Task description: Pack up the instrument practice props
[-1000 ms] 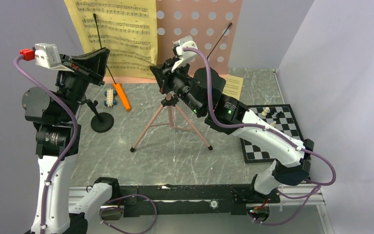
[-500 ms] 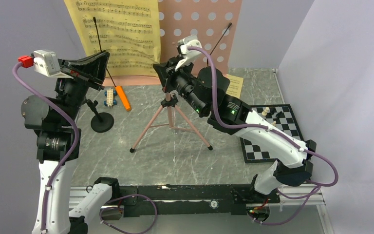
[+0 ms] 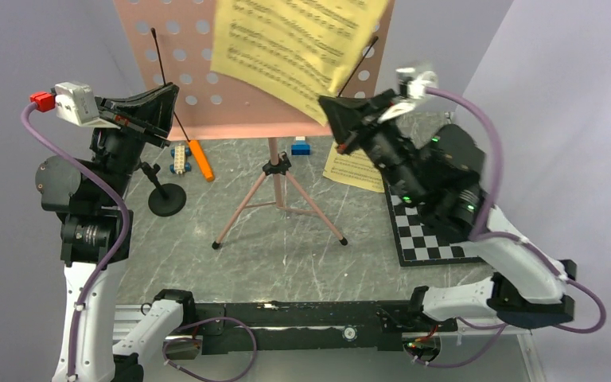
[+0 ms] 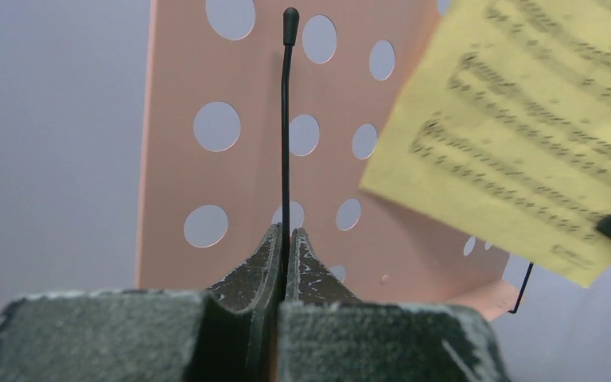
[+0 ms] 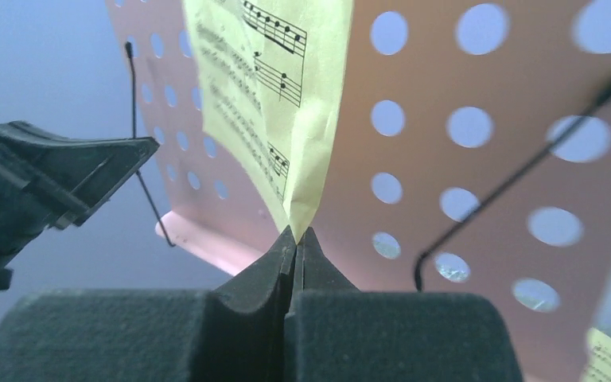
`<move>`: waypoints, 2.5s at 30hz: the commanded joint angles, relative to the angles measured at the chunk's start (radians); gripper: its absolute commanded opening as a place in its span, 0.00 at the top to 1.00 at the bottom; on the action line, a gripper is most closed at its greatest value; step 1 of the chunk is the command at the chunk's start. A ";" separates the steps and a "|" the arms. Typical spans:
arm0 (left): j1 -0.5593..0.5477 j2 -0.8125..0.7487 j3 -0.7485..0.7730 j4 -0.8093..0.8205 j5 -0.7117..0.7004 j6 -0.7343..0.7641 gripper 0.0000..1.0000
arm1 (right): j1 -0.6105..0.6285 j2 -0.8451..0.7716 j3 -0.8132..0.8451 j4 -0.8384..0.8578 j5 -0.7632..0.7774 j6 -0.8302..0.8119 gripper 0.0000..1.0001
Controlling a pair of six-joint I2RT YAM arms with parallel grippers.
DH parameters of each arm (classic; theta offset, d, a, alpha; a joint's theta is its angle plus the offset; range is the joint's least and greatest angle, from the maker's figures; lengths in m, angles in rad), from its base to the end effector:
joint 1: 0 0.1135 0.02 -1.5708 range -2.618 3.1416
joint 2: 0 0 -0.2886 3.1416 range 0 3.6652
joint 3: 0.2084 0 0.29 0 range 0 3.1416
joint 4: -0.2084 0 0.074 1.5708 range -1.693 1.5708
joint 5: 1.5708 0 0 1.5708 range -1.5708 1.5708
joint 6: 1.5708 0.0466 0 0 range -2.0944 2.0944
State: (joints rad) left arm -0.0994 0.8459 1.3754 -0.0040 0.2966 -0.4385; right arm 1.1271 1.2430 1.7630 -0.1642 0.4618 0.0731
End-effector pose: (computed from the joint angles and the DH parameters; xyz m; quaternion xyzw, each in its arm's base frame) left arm 0.1437 -0.0280 0.5841 0.0429 0.5082 -0.2988 0.8066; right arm 0.1269 0.2187 0.6201 -0.1171 0.5748 0.3436 0.7334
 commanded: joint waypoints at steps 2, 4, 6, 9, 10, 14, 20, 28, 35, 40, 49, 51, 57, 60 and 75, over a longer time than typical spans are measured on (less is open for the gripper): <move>0.000 -0.011 -0.017 0.046 -0.031 0.019 1.00 | -0.003 -0.186 -0.094 -0.036 -0.179 -0.063 1.00; 0.000 -0.008 -0.032 0.046 -0.052 0.023 0.99 | -0.003 -0.234 -0.120 -0.107 -0.303 -0.101 1.00; 0.000 -0.004 -0.043 0.043 -0.066 0.024 0.95 | -0.003 -0.285 -0.170 -0.154 -0.406 -0.130 1.00; 0.000 -0.009 -0.061 0.041 -0.080 0.022 0.83 | -0.002 -0.392 -0.302 -0.182 -0.542 -0.187 1.00; 0.000 -0.011 -0.067 0.041 -0.085 0.020 0.75 | -0.002 -0.426 -0.345 -0.187 -0.580 -0.198 1.00; 0.000 -0.022 -0.074 0.027 -0.085 0.017 0.46 | -0.002 -0.499 -0.451 -0.260 -0.675 -0.231 1.00; 0.000 -0.070 -0.087 -0.017 -0.090 0.004 0.19 | -0.001 -0.565 -0.614 -0.326 -0.690 -0.196 1.00; 0.000 -0.228 -0.221 -0.072 -0.183 -0.043 0.06 | -0.001 -0.670 -0.871 -0.367 -0.277 0.043 1.00; 0.000 -0.310 -0.305 -0.118 -0.235 -0.105 0.07 | -0.002 -0.701 -0.895 -0.433 0.267 0.291 1.00; -0.001 -0.341 -0.351 -0.139 -0.249 -0.147 0.08 | -0.034 -0.605 -0.838 -0.412 0.473 0.269 1.00; -0.004 -0.394 -0.451 -0.151 -0.269 -0.190 0.07 | -0.593 -0.372 -0.706 -0.291 0.030 0.250 1.00; -0.008 -0.400 -0.464 -0.151 -0.267 -0.196 0.07 | -0.793 -0.300 -0.678 -0.269 -0.201 0.329 1.00; -0.021 -0.423 -0.499 -0.157 -0.267 -0.201 0.07 | -1.073 -0.032 -0.618 -0.113 -0.696 0.571 1.00; -0.025 -0.435 -0.522 -0.154 -0.270 -0.206 0.07 | -1.093 0.117 -0.528 -0.087 -0.757 0.623 1.00; -0.054 -0.476 -0.613 -0.140 -0.251 -0.215 0.06 | -1.148 0.592 -0.489 0.010 -0.844 0.624 1.00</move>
State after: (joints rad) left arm -0.1459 0.3866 0.7662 -0.1699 0.0376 -0.6487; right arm 0.0097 1.7966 1.2919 -0.2276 -0.3649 0.6804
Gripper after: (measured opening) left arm 0.934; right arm 0.008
